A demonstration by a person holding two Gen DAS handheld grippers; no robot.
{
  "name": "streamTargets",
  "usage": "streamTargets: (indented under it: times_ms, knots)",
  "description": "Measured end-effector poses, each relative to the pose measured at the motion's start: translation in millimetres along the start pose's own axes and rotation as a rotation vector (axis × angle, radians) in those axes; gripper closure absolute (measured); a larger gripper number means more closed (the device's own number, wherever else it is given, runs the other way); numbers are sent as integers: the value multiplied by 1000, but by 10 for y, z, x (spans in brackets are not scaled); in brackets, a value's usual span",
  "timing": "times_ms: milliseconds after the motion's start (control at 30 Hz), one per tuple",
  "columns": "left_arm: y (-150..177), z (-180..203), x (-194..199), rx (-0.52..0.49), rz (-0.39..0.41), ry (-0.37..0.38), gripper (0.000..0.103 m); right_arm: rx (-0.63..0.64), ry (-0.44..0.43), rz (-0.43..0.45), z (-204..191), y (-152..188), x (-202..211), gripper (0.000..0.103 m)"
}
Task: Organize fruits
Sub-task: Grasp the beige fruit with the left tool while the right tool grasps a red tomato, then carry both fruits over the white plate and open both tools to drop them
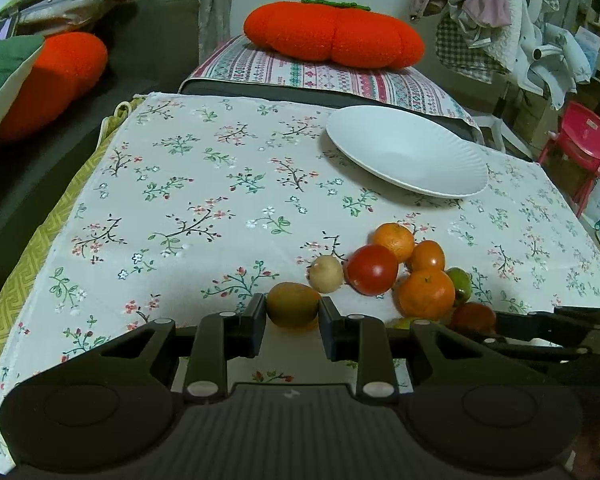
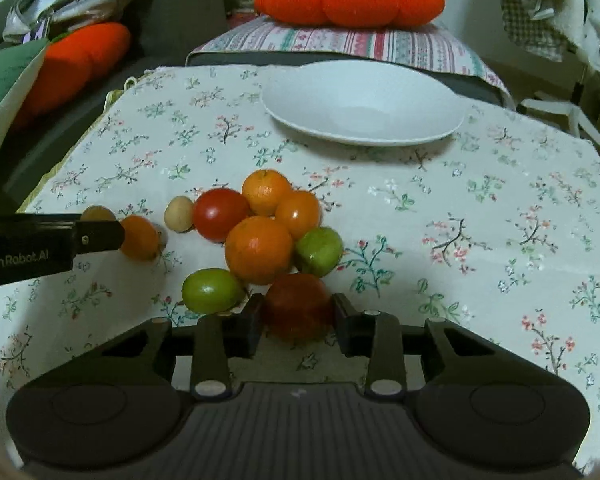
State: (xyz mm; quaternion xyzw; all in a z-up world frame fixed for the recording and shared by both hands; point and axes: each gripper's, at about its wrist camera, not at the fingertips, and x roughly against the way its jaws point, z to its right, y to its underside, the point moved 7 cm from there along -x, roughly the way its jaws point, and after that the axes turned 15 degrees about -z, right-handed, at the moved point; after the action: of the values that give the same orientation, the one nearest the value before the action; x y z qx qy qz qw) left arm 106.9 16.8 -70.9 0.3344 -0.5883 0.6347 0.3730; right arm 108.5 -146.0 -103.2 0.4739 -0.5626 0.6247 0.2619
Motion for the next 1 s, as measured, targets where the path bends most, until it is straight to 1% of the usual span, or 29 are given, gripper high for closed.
streamTargets:
  times_ms: [200,367,533,633,700,800,1000]
  knots:
    - [-50,-9,63,4,21,8,101,-15,-3,27,47,-6,95,71]
    - [-149,93,50,-48,31,-10,101,-28,-7,106,102,-128,288,71]
    - [-333,247,6,-104,39,-5,101,-48,10,139,251,-306,360,71]
    - [-476,355,-63,-152,61,-33,101,-70,10,169,369,-422,421,71]
    - [-586,413,-127,-171,72,-39,101,-79,13,182,434,-505,434,71]
    - [-738,474,-223,-176,88,-23,101,-82,23,198,504,-643,412,71]
    - [-988,576,-437,-200,117,-48,101,-80,37,195,579,-850,247,71]
